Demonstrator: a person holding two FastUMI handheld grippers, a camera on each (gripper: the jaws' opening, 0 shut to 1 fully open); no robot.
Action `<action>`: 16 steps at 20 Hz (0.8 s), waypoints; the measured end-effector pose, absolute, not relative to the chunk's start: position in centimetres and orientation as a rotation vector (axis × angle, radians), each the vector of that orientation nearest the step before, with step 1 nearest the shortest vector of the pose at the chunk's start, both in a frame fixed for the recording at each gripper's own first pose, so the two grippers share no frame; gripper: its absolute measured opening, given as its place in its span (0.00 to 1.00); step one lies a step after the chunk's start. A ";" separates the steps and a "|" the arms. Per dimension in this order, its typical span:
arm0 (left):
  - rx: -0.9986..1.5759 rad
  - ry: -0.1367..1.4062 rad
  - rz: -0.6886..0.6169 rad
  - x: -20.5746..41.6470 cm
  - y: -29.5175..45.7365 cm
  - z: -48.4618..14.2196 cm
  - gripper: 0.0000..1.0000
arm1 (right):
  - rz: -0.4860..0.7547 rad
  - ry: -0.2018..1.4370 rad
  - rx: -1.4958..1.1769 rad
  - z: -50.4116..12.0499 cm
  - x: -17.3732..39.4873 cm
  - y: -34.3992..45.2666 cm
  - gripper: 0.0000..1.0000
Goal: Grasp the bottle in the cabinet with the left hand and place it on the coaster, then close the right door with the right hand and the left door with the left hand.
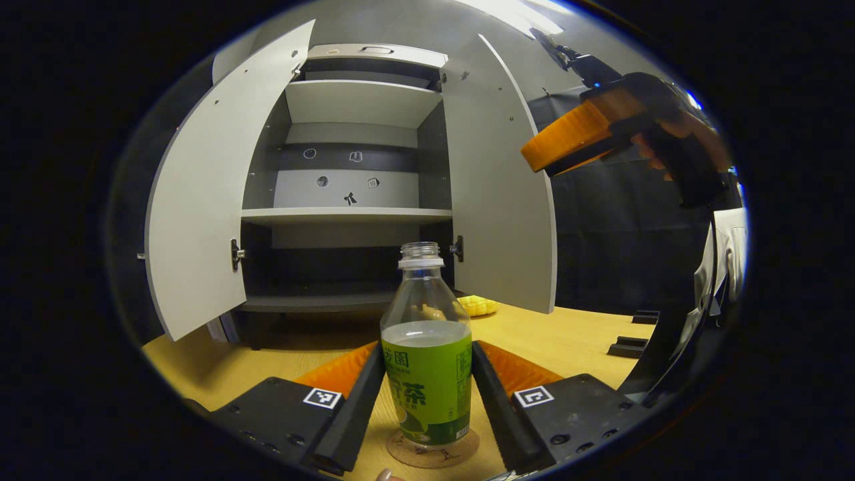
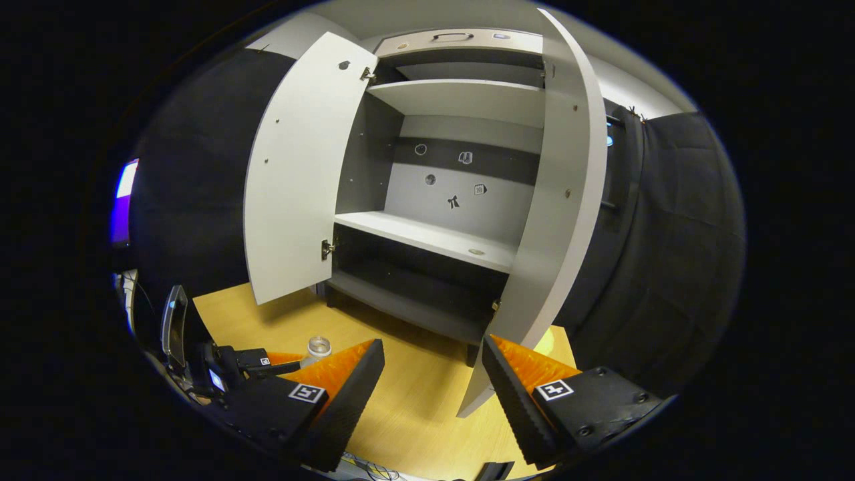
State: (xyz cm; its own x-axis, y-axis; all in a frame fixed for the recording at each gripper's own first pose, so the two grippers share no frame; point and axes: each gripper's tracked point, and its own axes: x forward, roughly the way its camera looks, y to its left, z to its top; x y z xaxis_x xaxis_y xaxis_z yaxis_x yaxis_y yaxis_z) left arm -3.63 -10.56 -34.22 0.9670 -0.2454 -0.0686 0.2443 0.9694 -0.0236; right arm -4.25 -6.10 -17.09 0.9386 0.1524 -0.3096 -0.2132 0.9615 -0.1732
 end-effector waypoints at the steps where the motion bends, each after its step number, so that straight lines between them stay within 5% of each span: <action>1: -0.012 0.076 -0.242 -3.7 -10.6 -34.7 0.79 | 0.202 0.307 -0.226 -17.4 -4.2 -5.8 0.98; 8: -0.024 0.067 -0.242 -4.3 -10.3 -36.1 0.82 | 0.258 0.289 -0.232 -17.2 -2.5 -4.3 0.98; 11: 0.019 0.057 -0.220 -4.4 -9.8 -35.7 0.96 | 0.256 0.303 -0.201 -17.6 -1.9 -4.2 0.98; 16: 0.046 0.051 -0.251 -3.7 -10.3 -32.8 0.96 | 0.265 0.278 -0.200 -16.4 -1.4 -3.5 0.98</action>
